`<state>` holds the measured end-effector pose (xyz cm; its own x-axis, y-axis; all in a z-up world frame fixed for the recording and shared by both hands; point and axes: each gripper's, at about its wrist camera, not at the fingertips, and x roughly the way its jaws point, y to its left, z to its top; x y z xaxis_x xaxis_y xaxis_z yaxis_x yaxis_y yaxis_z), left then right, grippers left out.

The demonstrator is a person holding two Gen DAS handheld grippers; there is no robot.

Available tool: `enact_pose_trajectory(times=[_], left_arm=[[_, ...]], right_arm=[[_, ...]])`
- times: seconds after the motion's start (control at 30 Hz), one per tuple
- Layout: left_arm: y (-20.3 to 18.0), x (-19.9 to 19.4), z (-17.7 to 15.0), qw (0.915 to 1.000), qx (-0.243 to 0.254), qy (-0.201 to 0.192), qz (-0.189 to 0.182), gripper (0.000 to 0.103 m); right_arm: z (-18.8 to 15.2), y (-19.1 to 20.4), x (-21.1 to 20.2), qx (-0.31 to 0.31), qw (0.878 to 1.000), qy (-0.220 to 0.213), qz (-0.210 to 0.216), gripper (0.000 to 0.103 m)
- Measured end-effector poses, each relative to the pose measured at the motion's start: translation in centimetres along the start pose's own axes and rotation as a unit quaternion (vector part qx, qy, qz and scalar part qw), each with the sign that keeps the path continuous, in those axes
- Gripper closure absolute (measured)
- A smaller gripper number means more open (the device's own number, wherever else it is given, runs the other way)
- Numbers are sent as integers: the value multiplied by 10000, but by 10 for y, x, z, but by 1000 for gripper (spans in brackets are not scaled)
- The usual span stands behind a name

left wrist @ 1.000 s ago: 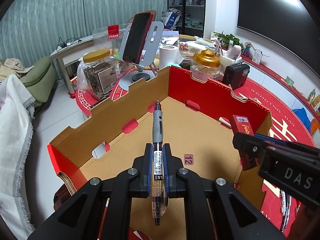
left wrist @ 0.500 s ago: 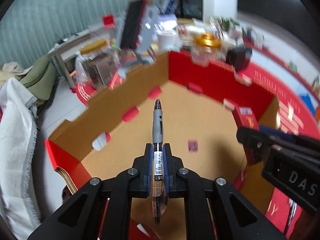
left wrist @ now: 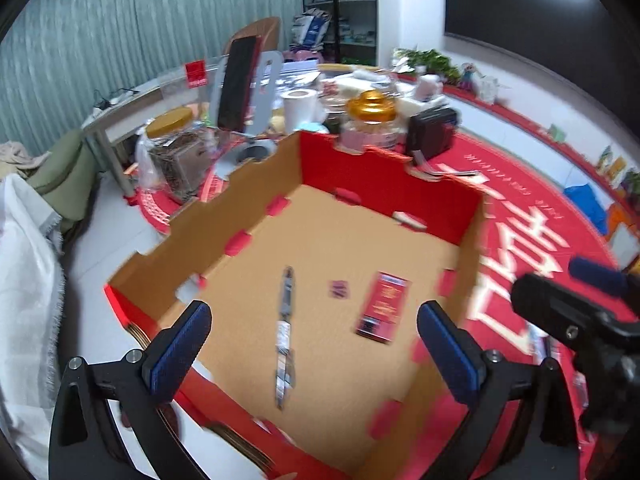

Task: Organize rigid objects
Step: 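Open both tools to drop pen and red box into cardboard box, then move both tools back over the remaining pens on the mat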

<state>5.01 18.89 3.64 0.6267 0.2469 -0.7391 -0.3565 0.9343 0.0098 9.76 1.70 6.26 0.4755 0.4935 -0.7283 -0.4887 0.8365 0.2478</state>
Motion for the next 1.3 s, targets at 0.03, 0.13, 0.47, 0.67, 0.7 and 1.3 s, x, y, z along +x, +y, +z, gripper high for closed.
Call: enact_pose_trajectory(times=[0.03,0.13,0.47,0.67,0.7,1.3], left_arm=[[-8,-7,-5,9997,76,-13,-235,0],[-40,-28,-21,9965,486,-76,-670,0],[-153,-52,-133,9498,2738,191,-1503,0],[-182,-68,-182,9096,3915,-107,-1388,0],[-185,-68,-187,9063,4027,-142,-1279,0],[-175,-7,-135,9619,2716,49,-294,0]], right_arm=[[-9,-15,-8,164,9998,32,-80,3],[-43,-66,-32,765,9961,110,-434,3],[-153,-163,-99,2175,9705,291,-995,3],[-179,-168,-100,2325,9682,420,-826,3],[-180,-166,-100,2283,9696,437,-764,3],[-190,-145,-98,1288,9844,541,-1074,3]])
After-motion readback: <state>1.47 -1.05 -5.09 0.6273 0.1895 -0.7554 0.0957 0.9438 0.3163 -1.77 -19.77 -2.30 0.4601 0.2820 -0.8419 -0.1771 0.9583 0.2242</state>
